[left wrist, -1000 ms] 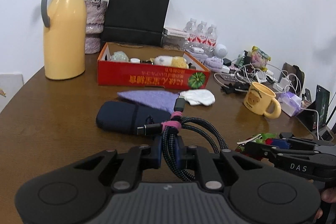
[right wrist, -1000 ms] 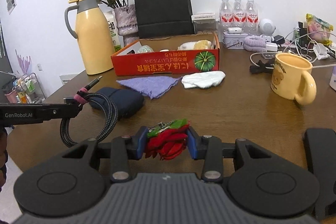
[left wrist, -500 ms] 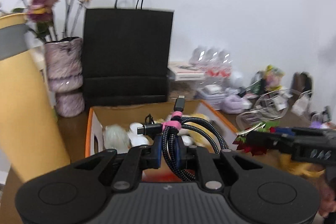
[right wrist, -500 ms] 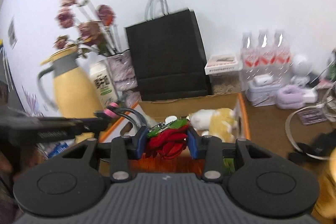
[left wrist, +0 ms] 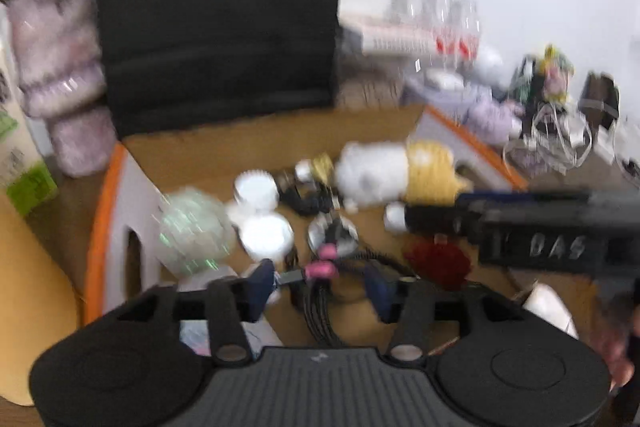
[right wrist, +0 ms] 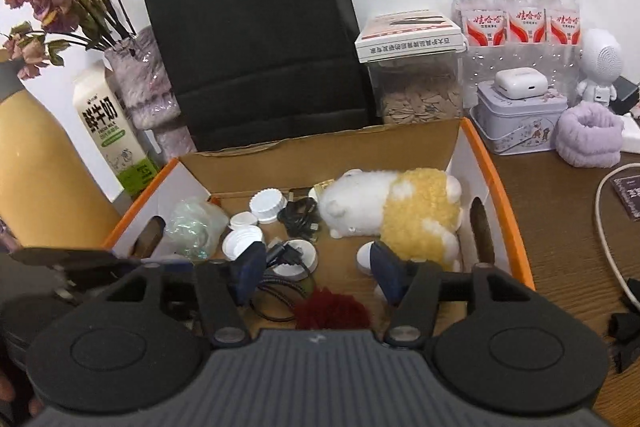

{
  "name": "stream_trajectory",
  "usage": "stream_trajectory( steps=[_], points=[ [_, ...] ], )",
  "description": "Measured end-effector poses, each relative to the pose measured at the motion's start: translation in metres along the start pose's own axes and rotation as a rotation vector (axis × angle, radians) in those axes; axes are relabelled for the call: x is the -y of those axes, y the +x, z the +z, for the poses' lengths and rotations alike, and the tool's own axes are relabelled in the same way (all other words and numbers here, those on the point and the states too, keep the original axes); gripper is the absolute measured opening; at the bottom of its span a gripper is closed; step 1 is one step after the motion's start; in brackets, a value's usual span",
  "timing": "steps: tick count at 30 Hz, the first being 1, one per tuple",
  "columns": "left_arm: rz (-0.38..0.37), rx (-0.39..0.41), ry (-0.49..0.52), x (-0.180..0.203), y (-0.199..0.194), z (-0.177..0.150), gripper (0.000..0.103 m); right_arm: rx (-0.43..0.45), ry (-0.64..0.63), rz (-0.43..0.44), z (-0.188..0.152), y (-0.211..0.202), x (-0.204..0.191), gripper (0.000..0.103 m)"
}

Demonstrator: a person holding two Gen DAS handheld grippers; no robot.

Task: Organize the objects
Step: 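Carry the cable and rose into the red box and open both tools, then withdraw both tools from the box back over the table, then grasp the purple cloth pouch with both tools together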

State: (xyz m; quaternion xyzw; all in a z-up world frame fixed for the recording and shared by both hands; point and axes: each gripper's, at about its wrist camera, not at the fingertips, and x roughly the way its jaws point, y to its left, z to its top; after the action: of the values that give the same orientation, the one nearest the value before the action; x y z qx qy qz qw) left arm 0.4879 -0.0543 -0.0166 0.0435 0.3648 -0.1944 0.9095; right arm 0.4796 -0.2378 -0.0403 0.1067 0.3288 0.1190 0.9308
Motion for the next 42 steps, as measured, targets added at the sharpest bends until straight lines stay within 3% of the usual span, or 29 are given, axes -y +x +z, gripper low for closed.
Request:
stream_trajectory(
  steps=[4,6,10,17,23,26,30,34,38,42],
  points=[
    [0.034,0.073,-0.027,-0.006,-0.041,0.010,0.055,0.049,-0.008,-0.011,0.006,-0.024,-0.002,0.066],
    [0.056,0.109,-0.028,-0.002,-0.061,0.010,0.061,0.077,-0.014,-0.015,0.008,-0.044,-0.003,0.070],
    [0.084,0.190,-0.018,0.018,-0.118,-0.022,0.072,0.121,-0.040,-0.020,-0.005,-0.096,-0.004,0.078],
    [0.074,0.287,-0.049,0.080,-0.218,-0.149,0.088,0.185,-0.085,0.002,-0.121,-0.216,-0.019,0.093],
    [0.167,0.223,-0.071,0.121,-0.271,-0.247,0.090,0.080,-0.104,-0.009,-0.229,-0.285,-0.036,0.094],
    [0.162,0.161,-0.136,0.121,-0.285,-0.271,0.090,0.028,-0.120,0.004,-0.263,-0.307,-0.049,0.094],
    [0.180,0.200,-0.139,0.123,-0.300,-0.274,0.090,0.017,-0.141,0.023,-0.277,-0.318,-0.059,0.093],
    [0.208,0.245,-0.171,0.118,-0.299,-0.269,0.090,0.079,-0.163,0.009,-0.270,-0.322,-0.060,0.092],
    [0.202,0.227,-0.213,0.100,-0.274,-0.253,0.086,0.068,-0.150,-0.011,-0.258,-0.301,-0.053,0.085],
    [0.160,0.266,-0.192,0.074,-0.234,-0.213,0.081,0.084,-0.130,-0.017,-0.229,-0.258,-0.046,0.081]
  ],
)
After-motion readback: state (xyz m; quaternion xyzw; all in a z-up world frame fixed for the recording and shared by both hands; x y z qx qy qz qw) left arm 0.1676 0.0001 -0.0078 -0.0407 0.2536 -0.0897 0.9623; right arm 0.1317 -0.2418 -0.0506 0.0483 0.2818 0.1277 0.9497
